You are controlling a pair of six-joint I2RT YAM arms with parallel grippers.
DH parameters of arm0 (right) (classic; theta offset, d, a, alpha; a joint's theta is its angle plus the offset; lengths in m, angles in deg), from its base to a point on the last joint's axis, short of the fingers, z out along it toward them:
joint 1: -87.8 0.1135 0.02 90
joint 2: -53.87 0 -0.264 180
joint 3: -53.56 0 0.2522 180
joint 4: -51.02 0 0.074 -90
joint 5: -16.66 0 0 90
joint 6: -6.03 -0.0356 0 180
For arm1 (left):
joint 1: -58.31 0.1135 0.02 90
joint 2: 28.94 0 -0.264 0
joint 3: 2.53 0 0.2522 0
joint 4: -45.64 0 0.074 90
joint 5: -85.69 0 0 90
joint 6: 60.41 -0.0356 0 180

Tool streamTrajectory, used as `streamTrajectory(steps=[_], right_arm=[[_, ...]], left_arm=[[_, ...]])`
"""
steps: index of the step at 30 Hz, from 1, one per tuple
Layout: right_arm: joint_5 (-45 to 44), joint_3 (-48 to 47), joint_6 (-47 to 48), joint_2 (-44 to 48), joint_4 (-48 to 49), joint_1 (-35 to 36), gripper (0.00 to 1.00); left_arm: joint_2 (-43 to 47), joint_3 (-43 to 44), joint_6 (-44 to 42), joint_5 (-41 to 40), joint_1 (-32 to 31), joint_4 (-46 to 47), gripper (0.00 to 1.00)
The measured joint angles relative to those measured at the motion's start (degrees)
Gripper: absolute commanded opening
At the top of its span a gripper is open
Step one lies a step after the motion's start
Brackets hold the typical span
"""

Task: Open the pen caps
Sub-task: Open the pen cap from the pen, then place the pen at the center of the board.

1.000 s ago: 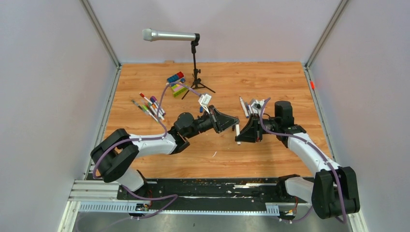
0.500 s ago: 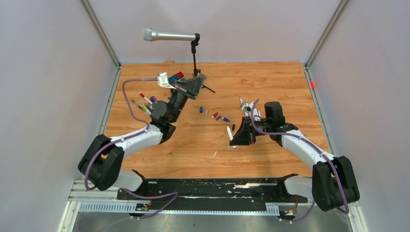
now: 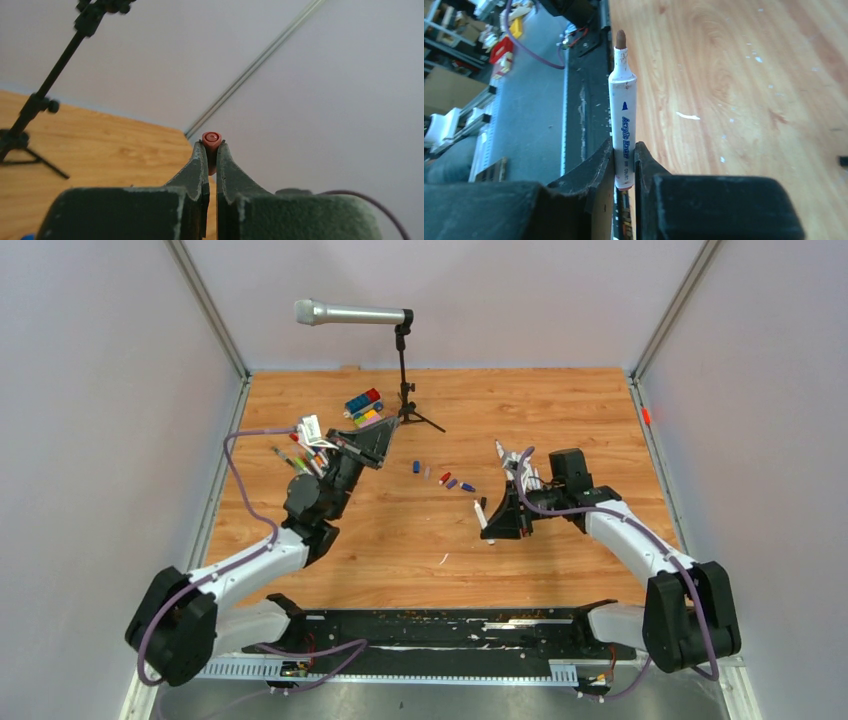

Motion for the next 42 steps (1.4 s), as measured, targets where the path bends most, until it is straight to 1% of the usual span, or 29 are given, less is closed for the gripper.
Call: streamTrajectory(steps=[3,7,10,13,18,24,28,34,42], right_arm=[[-2.34,-1.03,3.93,0.66,-2.93,-2.36,0.0],[-5.29,-1.64,7.04,1.11,-5.18,-5.62,0.0],[-8.59,-1.68,8.35,1.22,-5.6,-8.28,0.0],[-11.87,-1.7,8.57,1.25,-5.55,-11.17,0.0],[-17.35,-1.7,7.41,1.46,-4.31,-16.04,0.0],[-25.59,-1.51,3.37,1.4,0.09,-20.35,0.0],[-32.35,-1.05,-0.15,0.13,3.5,-21.55,0.02],[-41.75,-1.03,-5.25,-4.2,7.02,-22.1,0.05],[-47.39,-2.4,-9.55,-11.89,7.63,-22.14,0.09]], left_arm=[[6.82,-4.5,0.94,0.87,0.98,-10.91,0.0],[13.9,-6.78,1.46,1.14,1.88,-26.21,0.0],[17.86,-9.18,1.84,1.7,2.14,-33.05,0.0],[21.42,-13.62,2.6,2.36,2.36,-37.68,0.0],[21.81,-18.43,4.31,3.87,2.62,-42.07,0.0],[18.36,-19.1,5.01,6.34,2.78,-43.17,0.0],[15.06,-19.08,5.09,7.61,2.78,-42.93,0.01],[9.84,-19.06,5.16,10.36,2.78,-42.84,0.01],[7.52,-19.06,5.31,12.52,2.78,-41.94,0.01]])
